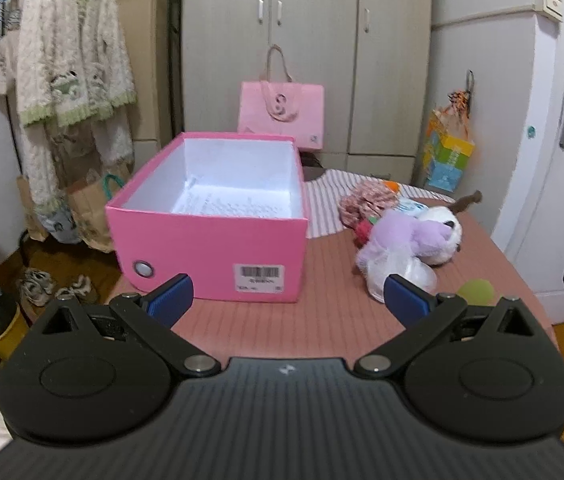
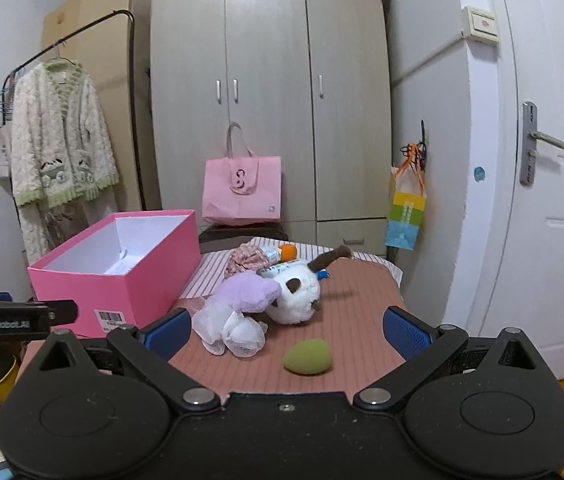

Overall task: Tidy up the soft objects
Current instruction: 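Move both grippers toward the white mesh puff and green sponge, then grasp the white mesh puff with the left gripper while the right grasps the green sponge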

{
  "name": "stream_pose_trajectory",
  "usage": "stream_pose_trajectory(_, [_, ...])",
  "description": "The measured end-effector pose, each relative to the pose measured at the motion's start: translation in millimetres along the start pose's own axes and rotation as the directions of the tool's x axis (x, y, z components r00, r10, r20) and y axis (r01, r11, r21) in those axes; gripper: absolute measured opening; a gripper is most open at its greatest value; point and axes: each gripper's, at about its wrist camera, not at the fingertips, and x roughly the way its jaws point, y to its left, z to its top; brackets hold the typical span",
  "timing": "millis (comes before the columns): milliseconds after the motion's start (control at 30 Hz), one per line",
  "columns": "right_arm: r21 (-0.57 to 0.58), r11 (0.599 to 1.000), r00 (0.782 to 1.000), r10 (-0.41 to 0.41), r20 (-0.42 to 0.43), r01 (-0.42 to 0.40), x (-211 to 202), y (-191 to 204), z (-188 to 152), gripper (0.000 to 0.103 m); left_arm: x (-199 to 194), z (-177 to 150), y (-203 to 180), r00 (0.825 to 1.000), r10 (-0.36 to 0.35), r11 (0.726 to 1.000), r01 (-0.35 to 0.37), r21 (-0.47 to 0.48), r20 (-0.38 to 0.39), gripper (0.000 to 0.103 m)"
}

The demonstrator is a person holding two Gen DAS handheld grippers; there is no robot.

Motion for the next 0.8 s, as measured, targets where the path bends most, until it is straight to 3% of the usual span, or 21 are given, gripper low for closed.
stream_pose_trajectory(333, [-0.148,0.989,0.999,0.003,0.045,0.003,5.5,-17.3,0.1,0.103,28.6,11.6,-32.1,0.997,-0.067,0.997,0.068,0.040,-0.024,0.103])
stream_pose_trajectory(500, [-0.079,0.986,0.988,0.152,0.020,-0.150,28.3,-43.3,-9.7,0.103,61.1,17.2,-45.3,0.994,-0.096,0.995,0.098,0.022,-0.058,0.103])
stream_pose_trajectory(667, [-0.087,0.981,0.985,0.170,-0.035,-0.173,64.5,-48.1,-22.1,0.103,96.5,13.4,-60.7,0.990,-0.120,0.991,0.124,0.055,-0.070,0.102])
stream_pose_trajectory(800, [-0.104,0.976,0.979,0.184,-0.091,-0.193,93.9,-49.0,-30.8,0.103,125.4,5.3,-68.2,0.979,-0.182,0.981,0.187,0.049,-0.089,0.101])
